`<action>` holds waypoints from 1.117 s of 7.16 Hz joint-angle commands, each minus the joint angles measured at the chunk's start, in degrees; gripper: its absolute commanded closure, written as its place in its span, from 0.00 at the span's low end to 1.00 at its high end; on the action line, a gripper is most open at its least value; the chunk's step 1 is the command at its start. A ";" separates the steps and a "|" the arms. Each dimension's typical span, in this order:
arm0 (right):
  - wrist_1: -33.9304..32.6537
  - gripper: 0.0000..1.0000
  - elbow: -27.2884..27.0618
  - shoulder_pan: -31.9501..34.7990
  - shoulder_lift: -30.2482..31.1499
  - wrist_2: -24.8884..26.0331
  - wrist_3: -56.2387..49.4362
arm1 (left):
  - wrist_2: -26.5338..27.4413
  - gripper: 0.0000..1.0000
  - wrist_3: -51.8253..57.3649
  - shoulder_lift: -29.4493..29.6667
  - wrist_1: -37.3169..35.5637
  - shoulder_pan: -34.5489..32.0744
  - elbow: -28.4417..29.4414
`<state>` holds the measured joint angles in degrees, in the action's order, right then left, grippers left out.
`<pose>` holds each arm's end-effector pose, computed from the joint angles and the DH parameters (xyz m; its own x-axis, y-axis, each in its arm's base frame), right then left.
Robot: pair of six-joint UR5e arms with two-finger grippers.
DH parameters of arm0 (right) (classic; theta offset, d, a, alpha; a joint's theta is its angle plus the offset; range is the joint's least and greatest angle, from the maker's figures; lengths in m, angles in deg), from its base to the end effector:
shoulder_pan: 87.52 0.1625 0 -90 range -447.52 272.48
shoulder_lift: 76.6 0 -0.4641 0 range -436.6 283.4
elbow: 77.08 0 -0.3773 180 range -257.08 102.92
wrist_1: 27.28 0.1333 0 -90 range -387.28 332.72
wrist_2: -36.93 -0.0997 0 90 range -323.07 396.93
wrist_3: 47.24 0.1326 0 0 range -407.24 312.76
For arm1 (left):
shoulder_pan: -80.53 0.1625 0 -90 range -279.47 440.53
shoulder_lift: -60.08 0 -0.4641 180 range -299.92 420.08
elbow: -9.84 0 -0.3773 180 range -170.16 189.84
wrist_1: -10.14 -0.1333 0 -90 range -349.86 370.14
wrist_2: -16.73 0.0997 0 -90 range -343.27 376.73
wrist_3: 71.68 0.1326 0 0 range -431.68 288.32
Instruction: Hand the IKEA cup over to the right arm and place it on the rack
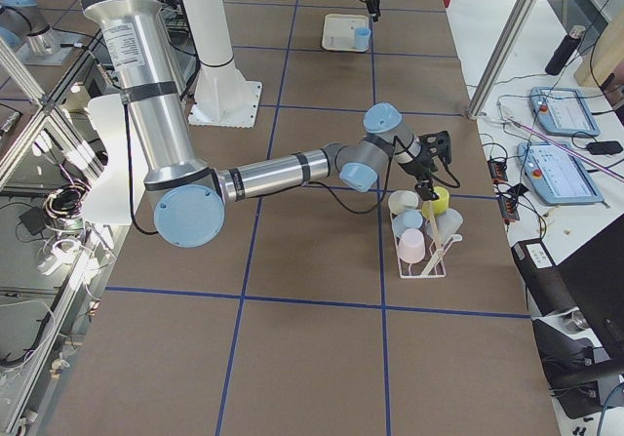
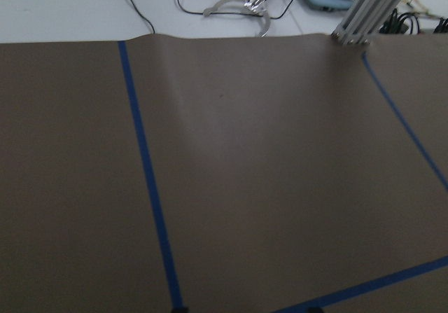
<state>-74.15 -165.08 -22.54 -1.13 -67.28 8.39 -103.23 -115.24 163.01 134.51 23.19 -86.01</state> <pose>-0.1824 -0.6290 0.5201 0.6444 0.0868 0.7597 -0.5196 0.7786 0.3518 0.2742 -0.5521 0.4825 0.5953 0.2347 -0.7685 0.1195 0.9199 0.3735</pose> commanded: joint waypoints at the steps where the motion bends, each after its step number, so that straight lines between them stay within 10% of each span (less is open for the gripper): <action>1: 0.03 0.00 -0.76 -0.02 0.64 -0.55 0.00 | -3.95 0.36 3.92 0.08 -11.21 -0.06 0.14; 8: 0.03 0.00 -2.00 -0.02 1.17 -0.28 0.09 | -7.75 0.30 3.57 1.93 -16.62 0.73 2.95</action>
<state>-74.13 -167.07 -22.57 -0.02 -67.67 8.48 -110.98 -111.55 164.62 117.82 23.73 -83.50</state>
